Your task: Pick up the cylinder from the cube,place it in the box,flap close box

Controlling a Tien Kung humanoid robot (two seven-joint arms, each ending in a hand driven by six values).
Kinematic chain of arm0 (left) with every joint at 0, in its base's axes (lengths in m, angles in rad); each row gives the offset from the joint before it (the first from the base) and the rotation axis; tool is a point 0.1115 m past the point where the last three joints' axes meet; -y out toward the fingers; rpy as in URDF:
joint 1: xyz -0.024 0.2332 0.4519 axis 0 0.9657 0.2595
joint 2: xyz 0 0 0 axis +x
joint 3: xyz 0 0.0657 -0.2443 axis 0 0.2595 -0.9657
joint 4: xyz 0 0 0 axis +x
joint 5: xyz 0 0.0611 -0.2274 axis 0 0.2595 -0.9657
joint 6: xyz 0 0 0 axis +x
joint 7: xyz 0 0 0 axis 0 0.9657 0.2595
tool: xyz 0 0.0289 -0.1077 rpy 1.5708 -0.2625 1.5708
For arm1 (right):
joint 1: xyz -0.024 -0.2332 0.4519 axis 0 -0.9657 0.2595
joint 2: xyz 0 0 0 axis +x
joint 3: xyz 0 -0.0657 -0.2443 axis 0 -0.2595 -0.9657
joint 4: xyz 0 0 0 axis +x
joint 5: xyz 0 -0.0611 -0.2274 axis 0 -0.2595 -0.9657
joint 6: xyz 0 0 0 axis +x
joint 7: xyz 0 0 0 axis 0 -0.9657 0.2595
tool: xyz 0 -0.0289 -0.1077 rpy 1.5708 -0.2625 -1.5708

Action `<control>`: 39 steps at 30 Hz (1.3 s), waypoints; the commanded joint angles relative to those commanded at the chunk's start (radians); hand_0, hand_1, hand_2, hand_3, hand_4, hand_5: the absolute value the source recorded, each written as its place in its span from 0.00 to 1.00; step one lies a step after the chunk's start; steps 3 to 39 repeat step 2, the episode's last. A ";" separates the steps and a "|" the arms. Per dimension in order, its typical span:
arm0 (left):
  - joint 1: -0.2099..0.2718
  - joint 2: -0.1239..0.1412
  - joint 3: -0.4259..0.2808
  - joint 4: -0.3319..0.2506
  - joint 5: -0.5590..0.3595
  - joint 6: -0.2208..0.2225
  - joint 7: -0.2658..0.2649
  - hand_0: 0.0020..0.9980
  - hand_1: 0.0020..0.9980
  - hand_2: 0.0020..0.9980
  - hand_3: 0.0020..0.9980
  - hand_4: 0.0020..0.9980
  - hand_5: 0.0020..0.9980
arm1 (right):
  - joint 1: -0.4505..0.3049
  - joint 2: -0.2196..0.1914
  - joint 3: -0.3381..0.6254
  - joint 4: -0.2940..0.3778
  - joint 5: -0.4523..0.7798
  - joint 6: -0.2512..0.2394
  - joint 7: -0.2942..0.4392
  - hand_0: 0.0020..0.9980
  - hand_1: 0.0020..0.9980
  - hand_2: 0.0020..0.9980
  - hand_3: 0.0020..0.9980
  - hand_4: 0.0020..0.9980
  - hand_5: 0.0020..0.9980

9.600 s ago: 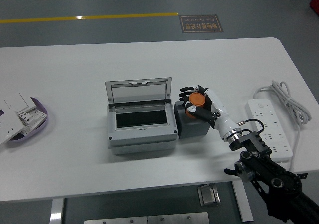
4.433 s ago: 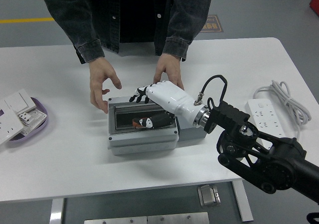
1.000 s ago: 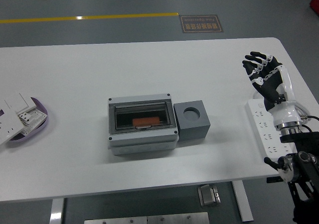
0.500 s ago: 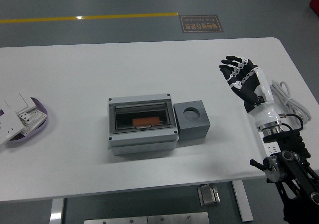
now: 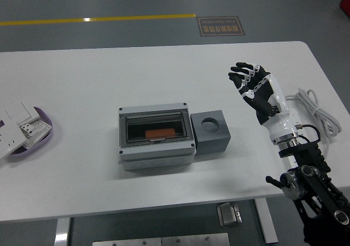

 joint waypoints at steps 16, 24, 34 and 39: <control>-0.001 0.000 0.000 0.000 0.001 0.000 0.000 0.62 0.63 0.60 0.67 0.71 0.24 | 0.003 0.000 -0.001 -0.001 -0.008 -0.001 -0.002 0.68 0.63 0.63 0.62 0.79 0.25; -0.001 0.000 0.000 0.000 0.001 0.000 0.000 0.62 0.63 0.60 0.67 0.71 0.24 | 0.003 0.000 -0.001 -0.001 -0.008 -0.001 -0.002 0.68 0.63 0.63 0.62 0.79 0.25; -0.001 0.000 0.000 0.000 0.001 0.000 0.000 0.62 0.63 0.60 0.67 0.71 0.24 | 0.003 0.000 -0.001 -0.001 -0.008 -0.001 -0.002 0.68 0.63 0.63 0.62 0.79 0.25; -0.001 0.000 0.000 0.000 0.001 0.000 0.000 0.62 0.63 0.60 0.67 0.71 0.24 | 0.003 0.000 -0.001 -0.001 -0.008 -0.001 -0.002 0.68 0.63 0.63 0.62 0.79 0.25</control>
